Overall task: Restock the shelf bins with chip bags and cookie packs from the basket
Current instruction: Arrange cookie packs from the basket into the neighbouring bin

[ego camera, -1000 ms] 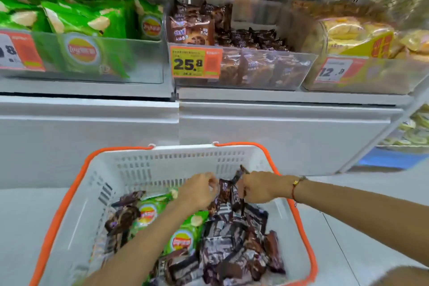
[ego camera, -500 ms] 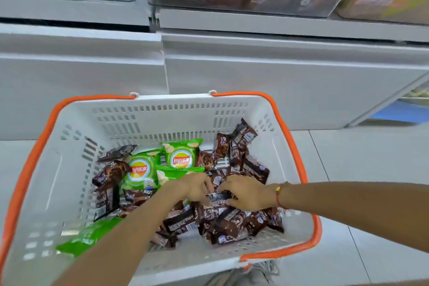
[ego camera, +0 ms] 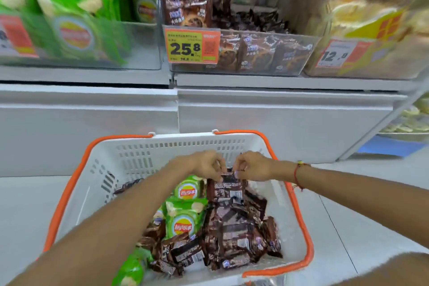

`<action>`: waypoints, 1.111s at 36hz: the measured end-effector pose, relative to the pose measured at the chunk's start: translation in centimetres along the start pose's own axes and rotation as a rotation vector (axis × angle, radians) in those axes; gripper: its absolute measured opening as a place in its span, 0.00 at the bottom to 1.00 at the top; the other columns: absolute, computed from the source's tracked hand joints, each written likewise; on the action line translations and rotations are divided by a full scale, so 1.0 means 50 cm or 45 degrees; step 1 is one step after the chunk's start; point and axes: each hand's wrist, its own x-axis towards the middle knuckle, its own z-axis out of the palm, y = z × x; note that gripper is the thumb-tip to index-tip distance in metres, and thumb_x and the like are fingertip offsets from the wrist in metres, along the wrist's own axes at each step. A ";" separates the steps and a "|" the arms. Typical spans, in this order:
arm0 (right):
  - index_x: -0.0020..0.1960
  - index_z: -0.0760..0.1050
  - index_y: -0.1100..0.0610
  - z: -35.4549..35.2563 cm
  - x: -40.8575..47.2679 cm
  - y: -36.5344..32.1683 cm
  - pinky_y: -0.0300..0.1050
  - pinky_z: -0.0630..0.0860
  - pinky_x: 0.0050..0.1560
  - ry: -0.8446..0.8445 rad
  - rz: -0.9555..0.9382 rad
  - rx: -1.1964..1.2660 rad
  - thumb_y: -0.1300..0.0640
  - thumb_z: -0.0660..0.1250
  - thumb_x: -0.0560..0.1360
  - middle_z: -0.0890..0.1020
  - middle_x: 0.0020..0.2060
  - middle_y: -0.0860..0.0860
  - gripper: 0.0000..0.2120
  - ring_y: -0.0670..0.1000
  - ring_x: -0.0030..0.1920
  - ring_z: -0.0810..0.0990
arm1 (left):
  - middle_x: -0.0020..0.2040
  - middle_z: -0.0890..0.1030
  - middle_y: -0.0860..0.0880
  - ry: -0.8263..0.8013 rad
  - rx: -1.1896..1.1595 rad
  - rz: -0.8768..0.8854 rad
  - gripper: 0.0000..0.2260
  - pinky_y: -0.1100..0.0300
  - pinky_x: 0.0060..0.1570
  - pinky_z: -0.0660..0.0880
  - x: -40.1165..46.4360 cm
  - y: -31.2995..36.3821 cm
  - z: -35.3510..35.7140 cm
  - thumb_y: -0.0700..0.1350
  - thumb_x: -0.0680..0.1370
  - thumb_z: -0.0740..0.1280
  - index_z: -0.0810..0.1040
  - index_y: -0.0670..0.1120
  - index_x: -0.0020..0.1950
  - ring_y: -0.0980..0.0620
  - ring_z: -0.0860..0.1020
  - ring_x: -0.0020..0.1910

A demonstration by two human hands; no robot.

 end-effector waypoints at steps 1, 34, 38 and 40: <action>0.53 0.78 0.59 -0.023 -0.003 -0.017 0.40 0.73 0.49 0.043 0.007 -0.005 0.59 0.67 0.76 0.81 0.52 0.56 0.06 0.51 0.48 0.77 | 0.47 0.79 0.46 0.036 0.027 0.015 0.10 0.53 0.53 0.75 -0.009 0.015 -0.027 0.37 0.73 0.73 0.77 0.41 0.52 0.43 0.79 0.53; 0.63 0.73 0.53 -0.268 -0.162 -0.205 0.43 0.73 0.54 0.912 -0.145 1.213 0.48 0.65 0.78 0.79 0.57 0.51 0.17 0.50 0.55 0.78 | 0.45 0.80 0.51 0.728 -0.493 0.253 0.10 0.74 0.34 0.70 -0.245 0.168 -0.268 0.46 0.80 0.65 0.80 0.42 0.56 0.62 0.75 0.39; 0.71 0.67 0.49 -0.256 -0.168 -0.211 0.45 0.67 0.64 1.043 -0.370 0.438 0.60 0.68 0.75 0.73 0.64 0.47 0.26 0.48 0.65 0.68 | 0.45 0.81 0.52 0.729 -0.464 0.341 0.09 0.76 0.38 0.70 -0.243 0.182 -0.276 0.44 0.79 0.66 0.80 0.43 0.56 0.62 0.77 0.41; 0.70 0.68 0.47 -0.244 -0.157 -0.203 0.51 0.61 0.70 1.112 -0.386 0.075 0.58 0.69 0.75 0.72 0.67 0.46 0.26 0.49 0.68 0.65 | 0.45 0.81 0.50 0.721 -0.447 0.389 0.08 0.74 0.41 0.72 -0.241 0.185 -0.281 0.43 0.79 0.66 0.81 0.43 0.54 0.64 0.78 0.40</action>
